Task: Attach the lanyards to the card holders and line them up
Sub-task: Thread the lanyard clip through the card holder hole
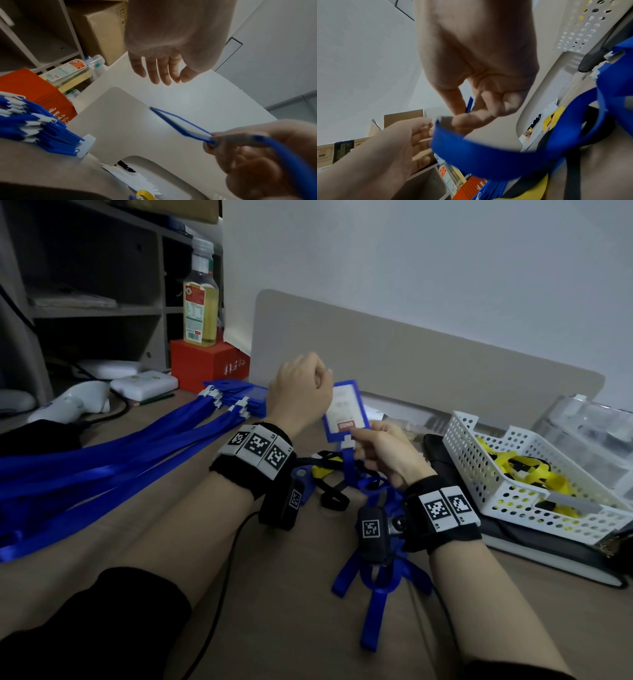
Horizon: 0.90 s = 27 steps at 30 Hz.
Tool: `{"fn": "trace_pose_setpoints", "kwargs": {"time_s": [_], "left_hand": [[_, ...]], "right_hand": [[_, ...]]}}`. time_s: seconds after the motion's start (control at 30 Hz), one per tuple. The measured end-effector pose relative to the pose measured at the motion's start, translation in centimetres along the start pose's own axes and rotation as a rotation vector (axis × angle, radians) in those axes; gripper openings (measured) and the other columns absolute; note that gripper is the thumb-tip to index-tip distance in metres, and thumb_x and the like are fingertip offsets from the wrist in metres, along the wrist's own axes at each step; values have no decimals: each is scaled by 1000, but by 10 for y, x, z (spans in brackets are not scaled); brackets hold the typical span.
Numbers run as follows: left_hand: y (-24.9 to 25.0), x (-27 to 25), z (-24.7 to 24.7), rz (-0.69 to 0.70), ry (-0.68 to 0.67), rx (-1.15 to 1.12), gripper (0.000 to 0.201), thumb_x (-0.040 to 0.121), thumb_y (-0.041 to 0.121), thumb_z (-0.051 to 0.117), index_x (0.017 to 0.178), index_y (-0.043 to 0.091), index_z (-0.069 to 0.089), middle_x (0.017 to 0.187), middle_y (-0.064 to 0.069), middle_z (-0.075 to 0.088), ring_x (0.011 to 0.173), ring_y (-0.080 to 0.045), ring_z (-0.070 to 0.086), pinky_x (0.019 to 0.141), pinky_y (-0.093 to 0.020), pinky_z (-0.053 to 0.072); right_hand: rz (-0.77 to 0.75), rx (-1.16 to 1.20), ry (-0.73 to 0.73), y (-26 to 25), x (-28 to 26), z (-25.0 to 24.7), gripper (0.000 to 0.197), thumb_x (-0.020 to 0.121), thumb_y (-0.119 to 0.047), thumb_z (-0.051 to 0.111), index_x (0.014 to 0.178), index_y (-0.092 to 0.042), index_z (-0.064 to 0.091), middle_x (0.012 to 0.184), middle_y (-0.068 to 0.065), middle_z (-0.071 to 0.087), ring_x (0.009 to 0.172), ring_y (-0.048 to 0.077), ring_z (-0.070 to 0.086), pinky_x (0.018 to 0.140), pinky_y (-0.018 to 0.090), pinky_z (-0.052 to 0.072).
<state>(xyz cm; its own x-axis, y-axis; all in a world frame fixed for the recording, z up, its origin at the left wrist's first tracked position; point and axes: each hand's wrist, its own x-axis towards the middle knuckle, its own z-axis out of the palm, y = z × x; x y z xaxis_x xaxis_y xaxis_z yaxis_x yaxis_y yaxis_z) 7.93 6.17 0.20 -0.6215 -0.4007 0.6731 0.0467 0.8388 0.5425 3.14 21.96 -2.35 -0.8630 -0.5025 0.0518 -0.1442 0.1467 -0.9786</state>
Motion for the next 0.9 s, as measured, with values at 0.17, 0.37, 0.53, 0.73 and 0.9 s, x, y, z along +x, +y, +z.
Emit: {"fn": "trace_pose_setpoints", "kwargs": {"time_s": [0.17, 0.37, 0.53, 0.73, 0.9], "left_hand": [[1, 0, 6, -224, -290, -56, 59, 93, 57, 27, 70, 12, 56, 72, -3, 61, 71, -21, 55, 65, -32, 41], [15, -12, 14, -436, -636, -362, 57, 99, 55, 24, 108, 15, 63, 86, -5, 64, 88, -20, 58, 85, -32, 46], [19, -11, 4, -525, -607, -642, 37, 97, 39, 46, 78, 9, 56, 44, 0, 50, 43, -16, 46, 56, -26, 43], [7, -11, -23, -525, -559, -578, 30, 99, 30, 47, 75, 13, 55, 45, 7, 30, 36, -8, 24, 39, -18, 24], [-9, -10, -53, -536, -528, -459, 28, 100, 30, 44, 85, 12, 60, 52, 4, 34, 35, -6, 26, 36, -16, 19]], "right_hand": [[73, 171, 104, -2, 2, 1, 8, 95, -11, 52, 96, -15, 59, 73, -2, 70, 53, 5, 65, 44, 18, 34], [84, 359, 109, -5, 7, 2, 26, 94, -15, 54, 119, -10, 54, 81, 0, 71, 61, 8, 68, 39, 16, 34], [78, 421, 117, -15, 15, 0, 28, 94, -15, 52, 122, -8, 53, 96, 7, 72, 58, 9, 67, 35, 15, 32], [90, 338, 131, -31, 30, 1, 20, 91, -16, 56, 110, -9, 56, 91, 4, 74, 66, 15, 63, 38, 19, 29], [58, 244, 121, -45, 50, 29, 17, 90, -17, 60, 105, -11, 64, 79, 2, 71, 50, 8, 52, 37, 18, 25]]}}
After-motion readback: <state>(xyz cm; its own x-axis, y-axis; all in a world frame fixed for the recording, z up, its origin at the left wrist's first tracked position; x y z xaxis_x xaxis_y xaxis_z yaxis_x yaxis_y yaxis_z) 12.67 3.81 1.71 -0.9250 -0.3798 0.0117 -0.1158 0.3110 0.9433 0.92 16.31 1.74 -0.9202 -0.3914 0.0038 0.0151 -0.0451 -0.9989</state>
